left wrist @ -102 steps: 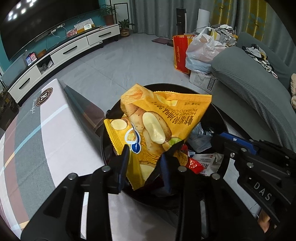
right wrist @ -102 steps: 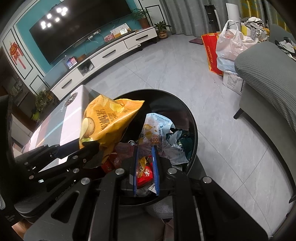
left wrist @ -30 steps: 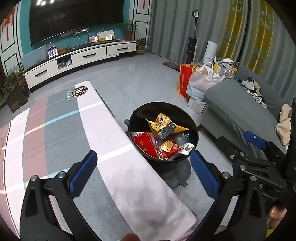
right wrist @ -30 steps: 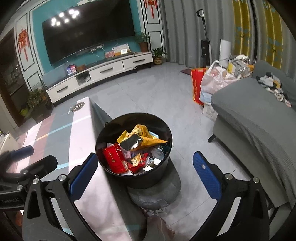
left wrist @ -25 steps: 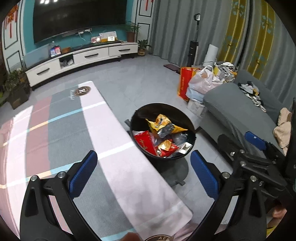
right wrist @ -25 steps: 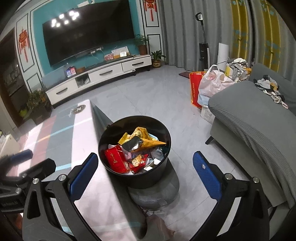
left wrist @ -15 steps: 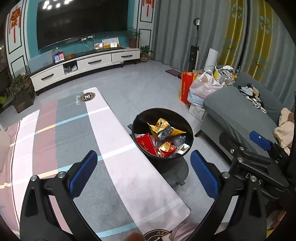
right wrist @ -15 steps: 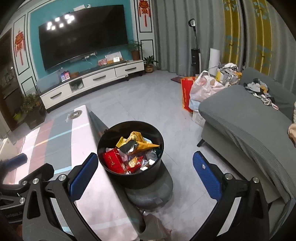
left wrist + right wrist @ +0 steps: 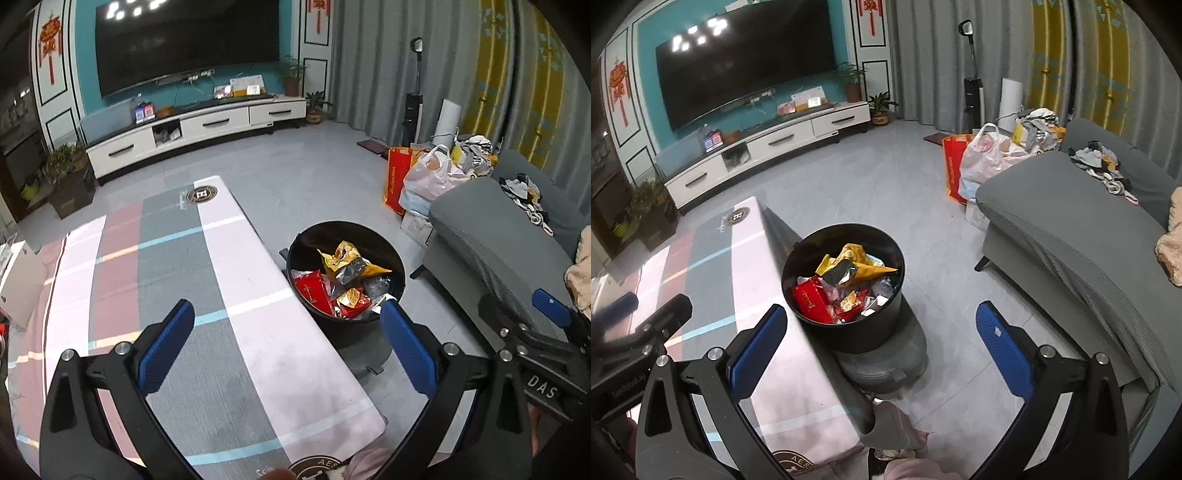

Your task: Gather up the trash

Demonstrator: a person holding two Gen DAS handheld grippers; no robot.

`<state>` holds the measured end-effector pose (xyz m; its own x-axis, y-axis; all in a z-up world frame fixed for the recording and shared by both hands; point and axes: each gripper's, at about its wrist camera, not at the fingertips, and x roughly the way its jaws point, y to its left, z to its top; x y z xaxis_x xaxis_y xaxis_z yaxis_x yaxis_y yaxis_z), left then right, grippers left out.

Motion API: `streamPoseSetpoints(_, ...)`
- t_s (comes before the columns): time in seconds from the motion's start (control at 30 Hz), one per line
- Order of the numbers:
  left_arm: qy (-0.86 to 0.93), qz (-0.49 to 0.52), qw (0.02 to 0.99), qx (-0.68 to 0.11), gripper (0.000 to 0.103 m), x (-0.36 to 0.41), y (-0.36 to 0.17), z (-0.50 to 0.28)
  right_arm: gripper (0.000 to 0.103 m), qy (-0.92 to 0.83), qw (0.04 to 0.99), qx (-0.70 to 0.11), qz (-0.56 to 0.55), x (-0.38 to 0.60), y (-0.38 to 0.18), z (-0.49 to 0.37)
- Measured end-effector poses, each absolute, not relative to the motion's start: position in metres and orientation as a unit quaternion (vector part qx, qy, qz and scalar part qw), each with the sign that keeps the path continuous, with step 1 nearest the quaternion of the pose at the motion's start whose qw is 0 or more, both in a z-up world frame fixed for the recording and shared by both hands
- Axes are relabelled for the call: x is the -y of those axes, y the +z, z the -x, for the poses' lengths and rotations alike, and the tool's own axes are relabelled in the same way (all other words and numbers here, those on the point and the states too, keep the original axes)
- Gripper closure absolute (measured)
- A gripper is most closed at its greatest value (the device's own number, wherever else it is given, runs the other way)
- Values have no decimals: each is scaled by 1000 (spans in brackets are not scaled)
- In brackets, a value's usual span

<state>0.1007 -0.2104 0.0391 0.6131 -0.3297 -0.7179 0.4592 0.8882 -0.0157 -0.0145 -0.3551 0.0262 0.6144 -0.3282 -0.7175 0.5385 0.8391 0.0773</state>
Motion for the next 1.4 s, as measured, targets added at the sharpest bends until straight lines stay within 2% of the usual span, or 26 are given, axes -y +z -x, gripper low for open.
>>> streamPoseSetpoints(1.4, -208, -114, 883, -406, 3, 216, 27, -105, 3, -237, 889, -367, -137, 349, 30, 11)
